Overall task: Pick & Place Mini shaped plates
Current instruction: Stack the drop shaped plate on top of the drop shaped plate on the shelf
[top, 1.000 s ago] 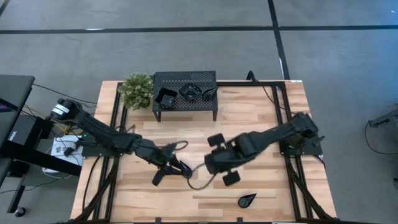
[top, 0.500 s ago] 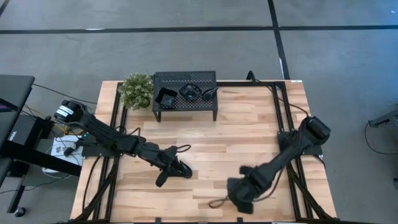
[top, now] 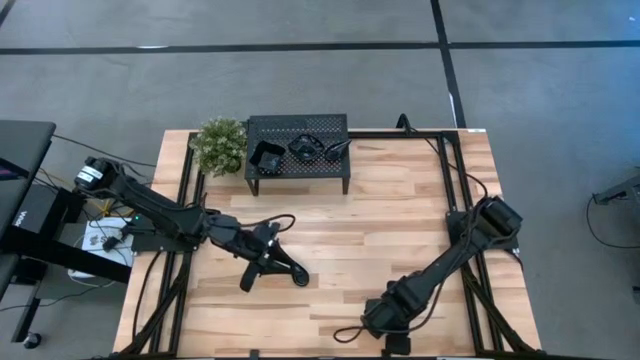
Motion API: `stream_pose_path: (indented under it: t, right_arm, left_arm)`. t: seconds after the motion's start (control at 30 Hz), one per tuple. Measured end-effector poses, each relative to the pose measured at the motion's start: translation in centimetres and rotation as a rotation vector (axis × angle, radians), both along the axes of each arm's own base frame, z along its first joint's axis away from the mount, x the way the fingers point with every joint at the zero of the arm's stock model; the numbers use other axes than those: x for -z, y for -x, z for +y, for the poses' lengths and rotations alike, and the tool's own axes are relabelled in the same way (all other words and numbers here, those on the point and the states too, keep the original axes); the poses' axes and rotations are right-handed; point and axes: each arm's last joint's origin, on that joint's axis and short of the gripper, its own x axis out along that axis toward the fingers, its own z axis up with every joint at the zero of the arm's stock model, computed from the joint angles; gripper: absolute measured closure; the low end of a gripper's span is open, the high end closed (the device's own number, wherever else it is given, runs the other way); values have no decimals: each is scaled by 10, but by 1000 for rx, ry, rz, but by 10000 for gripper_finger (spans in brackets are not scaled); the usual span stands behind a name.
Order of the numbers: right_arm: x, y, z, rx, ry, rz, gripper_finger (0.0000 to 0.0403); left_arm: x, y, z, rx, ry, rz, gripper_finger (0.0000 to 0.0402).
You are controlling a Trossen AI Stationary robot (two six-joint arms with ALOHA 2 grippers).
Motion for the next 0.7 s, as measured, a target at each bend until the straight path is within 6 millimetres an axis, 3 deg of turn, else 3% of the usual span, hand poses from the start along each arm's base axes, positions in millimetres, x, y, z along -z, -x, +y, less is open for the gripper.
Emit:
stream_pose_path:
  t: [0.2, 0.37, 0.57, 0.7]
  right_arm:
    - [-1, 6, 10, -23, -13, -23, 321]
    - [1, 11, 18, -36, 10, -55, 286]
    - [24, 12, 27, -137, 82, -85, 228]
    - [35, 12, 30, -169, 126, -87, 210]
  left_arm:
    - [0, 1, 0, 0, -2, 5, 302]
    - [0, 1, 0, 1, -2, 5, 302]
    - [0, 1, 0, 1, -2, 5, 302]
    - [0, 1, 0, 1, -2, 5, 302]
